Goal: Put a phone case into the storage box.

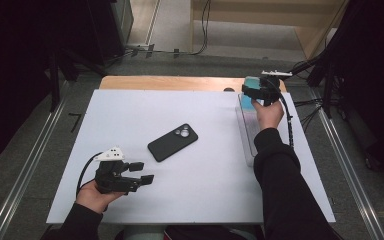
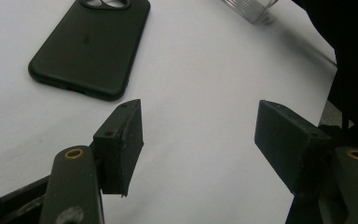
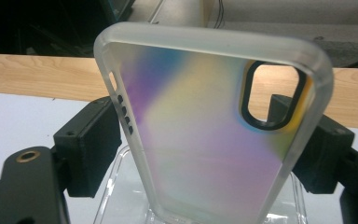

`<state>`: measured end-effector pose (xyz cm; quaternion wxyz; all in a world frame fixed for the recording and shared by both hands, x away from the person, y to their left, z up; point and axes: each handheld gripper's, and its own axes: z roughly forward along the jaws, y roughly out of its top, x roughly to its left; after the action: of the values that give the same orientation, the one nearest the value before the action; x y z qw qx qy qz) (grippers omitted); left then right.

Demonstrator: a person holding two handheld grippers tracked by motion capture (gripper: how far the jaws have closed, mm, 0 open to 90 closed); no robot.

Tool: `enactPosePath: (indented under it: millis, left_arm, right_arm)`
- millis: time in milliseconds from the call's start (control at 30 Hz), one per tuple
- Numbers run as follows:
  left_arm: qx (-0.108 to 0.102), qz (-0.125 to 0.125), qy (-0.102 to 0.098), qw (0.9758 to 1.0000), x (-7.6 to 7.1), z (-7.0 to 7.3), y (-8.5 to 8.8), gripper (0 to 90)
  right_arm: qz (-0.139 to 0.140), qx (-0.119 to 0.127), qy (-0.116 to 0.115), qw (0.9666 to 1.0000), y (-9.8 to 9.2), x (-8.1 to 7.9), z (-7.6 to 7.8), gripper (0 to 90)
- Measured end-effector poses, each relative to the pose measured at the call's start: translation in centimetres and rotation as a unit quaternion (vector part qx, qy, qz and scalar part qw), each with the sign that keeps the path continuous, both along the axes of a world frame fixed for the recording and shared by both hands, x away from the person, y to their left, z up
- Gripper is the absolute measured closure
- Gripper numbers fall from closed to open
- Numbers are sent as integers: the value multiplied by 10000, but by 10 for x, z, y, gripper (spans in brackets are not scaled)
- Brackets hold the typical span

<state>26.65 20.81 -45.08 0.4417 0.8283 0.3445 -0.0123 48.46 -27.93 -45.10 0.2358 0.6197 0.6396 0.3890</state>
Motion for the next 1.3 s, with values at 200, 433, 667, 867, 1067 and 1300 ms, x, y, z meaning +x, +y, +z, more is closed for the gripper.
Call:
enactPosePath:
  millis: [200,433,667,867,1067,1300]
  left_arm:
    - [0,6,-10,10000,0,0,0,329]
    - [7,11,8,10000,0,0,0,329]
    - [8,15,5,10000,0,0,0,329]
    - [8,13,31,10000,1,-1,-1,329]
    - [-10,47,105,9999,4,-1,0,329]
    - [-79,89,161,9998,7,0,0,328]
  right_arm:
    - [179,-12,-96,9998,3,-1,1,175]
    - [178,-68,-52,9998,-1,1,-2,165]
    - [158,58,-1,9999,-4,2,-4,97]
    - [177,131,112,9997,-3,-1,0,88]
    - [219,299,240,9990,-5,-10,12,80]
    - [416,251,341,9982,-3,-30,29,81]
